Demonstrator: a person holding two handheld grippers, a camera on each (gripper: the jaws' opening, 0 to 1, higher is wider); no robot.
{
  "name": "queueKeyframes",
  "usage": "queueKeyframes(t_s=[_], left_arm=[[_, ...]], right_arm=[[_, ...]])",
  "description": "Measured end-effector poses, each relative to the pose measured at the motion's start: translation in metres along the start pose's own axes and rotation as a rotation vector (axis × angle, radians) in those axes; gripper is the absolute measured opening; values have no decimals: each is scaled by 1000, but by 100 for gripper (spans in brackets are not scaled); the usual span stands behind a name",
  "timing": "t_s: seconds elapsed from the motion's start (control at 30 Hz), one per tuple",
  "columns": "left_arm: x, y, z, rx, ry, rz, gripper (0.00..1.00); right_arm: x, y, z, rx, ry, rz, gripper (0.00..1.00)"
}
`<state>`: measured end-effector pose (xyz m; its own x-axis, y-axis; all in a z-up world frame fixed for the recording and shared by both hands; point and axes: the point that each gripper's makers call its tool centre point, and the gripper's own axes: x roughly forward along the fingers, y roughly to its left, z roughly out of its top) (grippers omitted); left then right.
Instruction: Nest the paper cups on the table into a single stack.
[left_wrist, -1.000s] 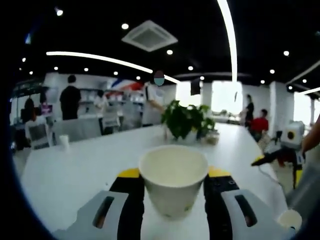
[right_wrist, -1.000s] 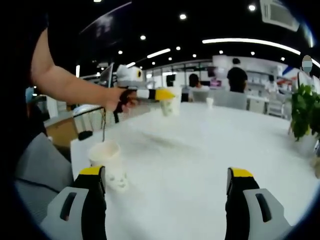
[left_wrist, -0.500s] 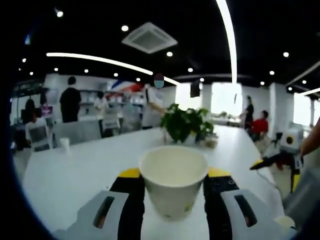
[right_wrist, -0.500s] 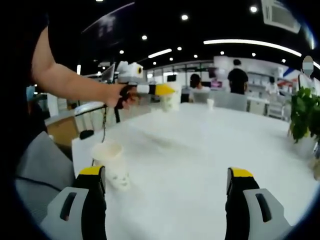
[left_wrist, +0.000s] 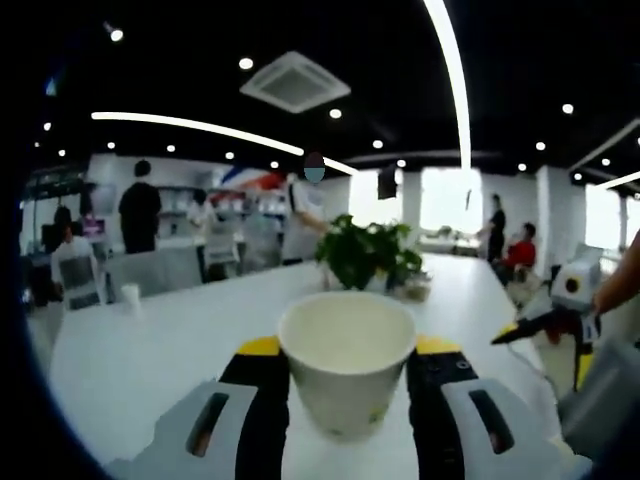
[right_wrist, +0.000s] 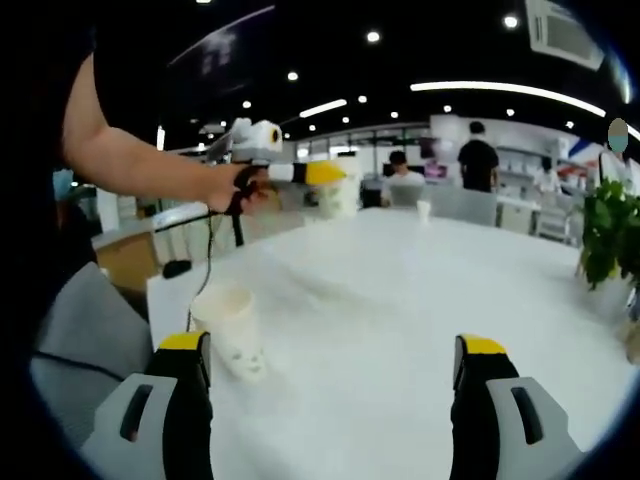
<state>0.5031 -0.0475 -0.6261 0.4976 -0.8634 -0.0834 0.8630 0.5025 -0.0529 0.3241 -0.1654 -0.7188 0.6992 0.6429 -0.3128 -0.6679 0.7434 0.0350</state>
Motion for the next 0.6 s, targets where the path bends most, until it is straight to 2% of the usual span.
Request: queueKeyframes(t_s=[0.6], left_arm=[[-10,-20,7,5,0,-11,43]], right_arm=[[5,3,10,-16,-19,14,100]])
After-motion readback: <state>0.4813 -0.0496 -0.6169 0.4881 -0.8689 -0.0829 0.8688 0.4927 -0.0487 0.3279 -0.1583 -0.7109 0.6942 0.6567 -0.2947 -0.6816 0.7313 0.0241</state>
